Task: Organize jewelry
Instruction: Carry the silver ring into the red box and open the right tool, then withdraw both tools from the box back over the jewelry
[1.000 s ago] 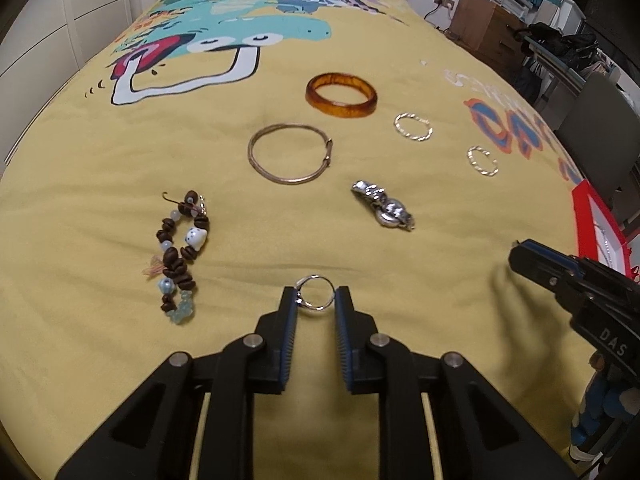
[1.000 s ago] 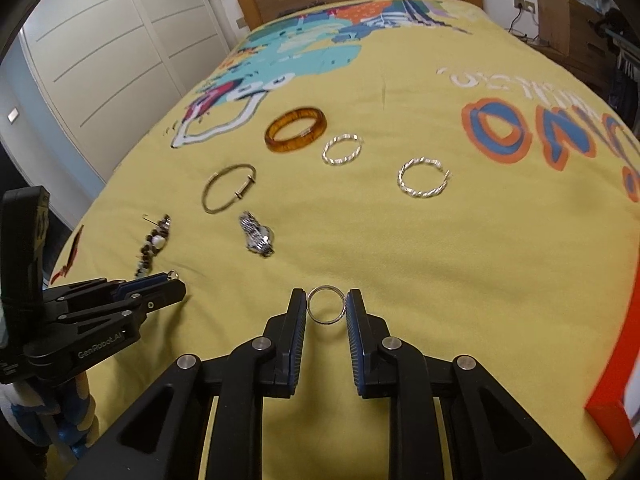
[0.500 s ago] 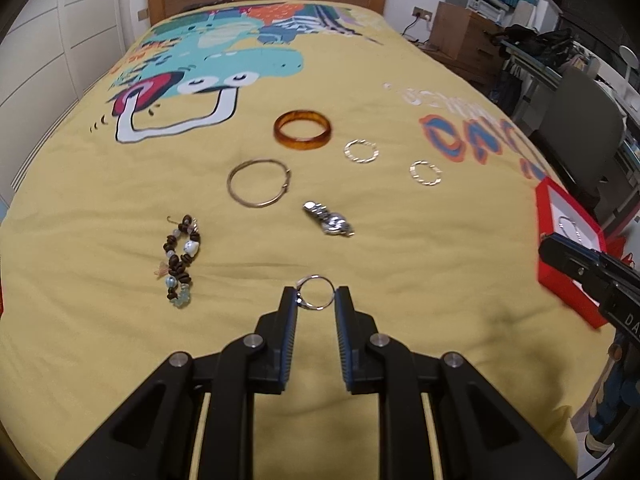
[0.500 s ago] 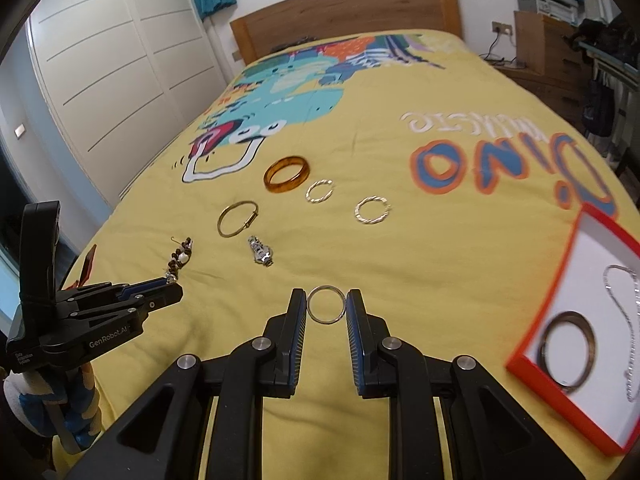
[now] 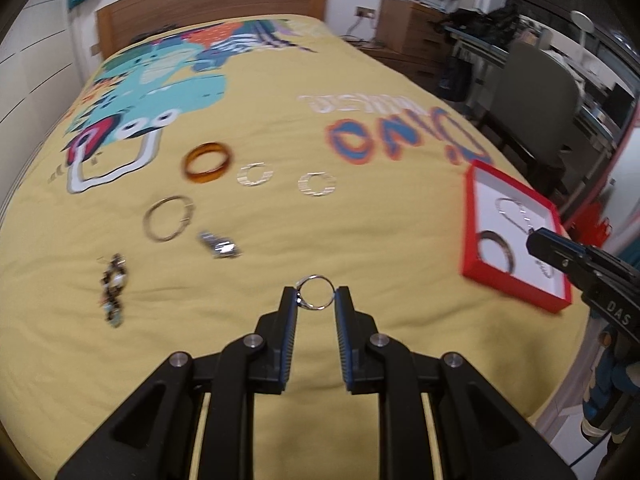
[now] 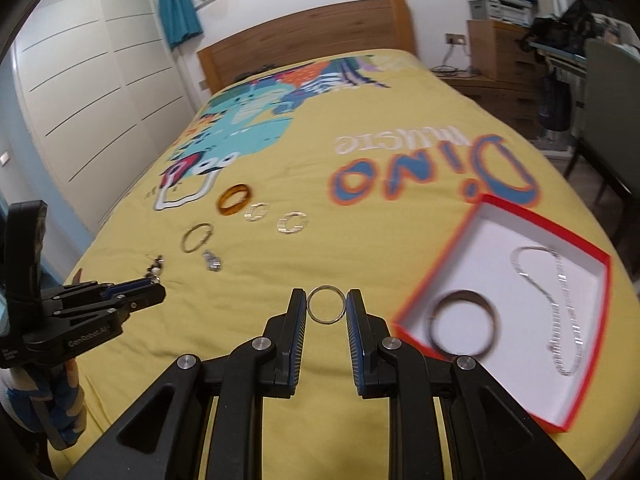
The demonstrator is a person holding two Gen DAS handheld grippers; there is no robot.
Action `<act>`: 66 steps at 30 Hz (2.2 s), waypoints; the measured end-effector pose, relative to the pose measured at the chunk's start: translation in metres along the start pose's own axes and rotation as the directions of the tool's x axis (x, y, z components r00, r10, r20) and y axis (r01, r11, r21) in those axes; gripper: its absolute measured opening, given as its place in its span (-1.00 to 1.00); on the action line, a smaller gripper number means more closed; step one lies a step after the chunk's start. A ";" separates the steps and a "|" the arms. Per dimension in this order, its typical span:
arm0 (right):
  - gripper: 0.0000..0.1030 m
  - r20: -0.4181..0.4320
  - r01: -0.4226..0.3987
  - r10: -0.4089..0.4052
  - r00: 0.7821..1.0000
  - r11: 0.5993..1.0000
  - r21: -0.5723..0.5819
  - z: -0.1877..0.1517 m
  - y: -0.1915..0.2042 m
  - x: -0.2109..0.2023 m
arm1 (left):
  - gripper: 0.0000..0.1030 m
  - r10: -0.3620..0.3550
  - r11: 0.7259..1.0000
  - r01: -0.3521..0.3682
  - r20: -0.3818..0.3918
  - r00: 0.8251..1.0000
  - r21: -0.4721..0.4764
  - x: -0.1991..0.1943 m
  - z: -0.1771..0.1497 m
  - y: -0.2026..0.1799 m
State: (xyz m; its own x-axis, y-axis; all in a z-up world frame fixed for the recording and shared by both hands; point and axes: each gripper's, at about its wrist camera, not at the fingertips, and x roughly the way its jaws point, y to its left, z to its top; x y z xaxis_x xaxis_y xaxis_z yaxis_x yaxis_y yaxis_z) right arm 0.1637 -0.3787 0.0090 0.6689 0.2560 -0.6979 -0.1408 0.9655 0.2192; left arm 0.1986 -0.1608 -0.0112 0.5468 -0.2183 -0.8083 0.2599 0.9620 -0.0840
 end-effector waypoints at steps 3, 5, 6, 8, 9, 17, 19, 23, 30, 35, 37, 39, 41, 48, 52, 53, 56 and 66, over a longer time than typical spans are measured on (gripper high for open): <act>-0.61 0.000 0.038 -0.038 0.999 0.999 0.022 -0.004 -0.030 -0.007 | -0.66 -0.041 0.998 0.042 -0.011 0.999 0.038 0.010 0.008 -0.034; -0.61 -0.002 0.070 -0.070 0.998 0.997 0.044 -0.006 -0.054 -0.012 | -0.66 -0.059 0.996 0.060 -0.016 0.998 0.064 0.015 0.012 -0.053; -0.61 -0.005 0.082 -0.082 0.997 0.995 0.053 -0.007 -0.064 -0.013 | -0.66 -0.073 0.994 0.075 -0.020 0.997 0.079 0.020 0.016 -0.065; -0.61 -0.009 0.103 -0.102 0.995 0.993 0.065 -0.009 -0.080 -0.014 | -0.66 -0.097 0.990 0.100 -0.028 0.995 0.104 0.027 0.021 -0.086; -0.61 -0.013 0.113 -0.112 0.994 0.991 0.072 -0.010 -0.089 -0.014 | -0.66 -0.111 0.986 0.114 -0.033 0.993 0.118 0.032 0.024 -0.099; -0.61 -0.081 0.162 -0.155 0.985 0.982 0.095 -0.020 -0.141 0.004 | -0.66 -0.167 0.957 0.183 -0.090 0.982 0.223 0.072 0.037 -0.176; -0.61 -0.101 0.171 -0.162 0.982 0.981 0.094 -0.022 -0.152 0.012 | -0.66 -0.165 0.951 0.188 -0.108 0.980 0.244 0.085 0.038 -0.189; -0.61 -0.131 0.184 -0.172 0.976 0.979 0.090 -0.022 -0.169 0.024 | -0.66 -0.155 0.950 0.187 -0.141 0.978 0.251 0.111 0.039 -0.203; -0.61 -0.178 0.194 -0.181 0.967 0.979 0.064 -0.020 -0.181 0.046 | -0.66 -0.133 0.947 0.178 -0.179 0.975 0.268 0.138 0.037 -0.212; -0.61 -0.182 0.209 -0.197 0.963 0.977 0.049 -0.020 -0.183 0.053 | -0.65 -0.126 0.948 0.179 -0.208 0.970 0.264 0.151 0.029 -0.210; -0.61 -0.184 0.214 -0.203 0.962 0.976 0.039 -0.020 -0.183 0.054 | -0.65 -0.124 0.950 0.179 -0.217 0.968 0.256 0.156 0.027 -0.208; -0.61 -0.186 0.220 -0.211 0.960 0.975 0.031 -0.020 -0.182 0.055 | -0.65 -0.129 0.952 0.182 -0.216 0.968 0.246 0.157 0.026 -0.204; -0.60 -0.187 0.223 -0.214 0.959 0.974 0.027 -0.020 -0.181 0.055 | -0.64 -0.130 0.952 0.182 -0.212 0.969 0.245 0.157 0.026 -0.204; -0.48 -0.191 0.232 -0.222 0.956 0.972 0.028 -0.022 -0.179 0.051 | -0.63 -0.147 0.951 0.195 -0.206 0.968 0.240 0.152 0.027 -0.201; -0.47 -0.178 0.238 -0.228 0.957 0.971 0.037 -0.020 -0.179 0.040 | -0.50 -0.159 0.950 0.204 -0.197 0.967 0.235 0.144 0.028 -0.199; -0.47 -0.176 0.240 -0.230 0.957 0.970 0.037 -0.019 -0.179 0.039 | -0.45 -0.160 0.951 0.202 -0.188 0.969 0.236 0.139 0.028 -0.198; -0.46 -0.163 0.246 -0.236 0.958 0.969 0.039 -0.017 -0.177 0.027 | -0.42 -0.176 0.949 0.215 -0.175 0.969 0.232 0.128 0.031 -0.197; -0.36 -0.126 0.259 -0.249 0.960 0.963 0.068 -0.018 -0.166 -0.009 | -0.33 -0.203 0.947 0.228 -0.129 0.971 0.228 0.089 0.034 -0.192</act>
State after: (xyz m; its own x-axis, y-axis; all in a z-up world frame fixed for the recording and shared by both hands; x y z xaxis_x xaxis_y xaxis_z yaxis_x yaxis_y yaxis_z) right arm 0.1684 -0.5400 -0.0334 0.5855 0.0111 -0.8106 0.0870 0.9933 0.0765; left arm 0.2240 -0.3700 -0.0471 0.3750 -0.3860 -0.8428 0.5522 0.8233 -0.1313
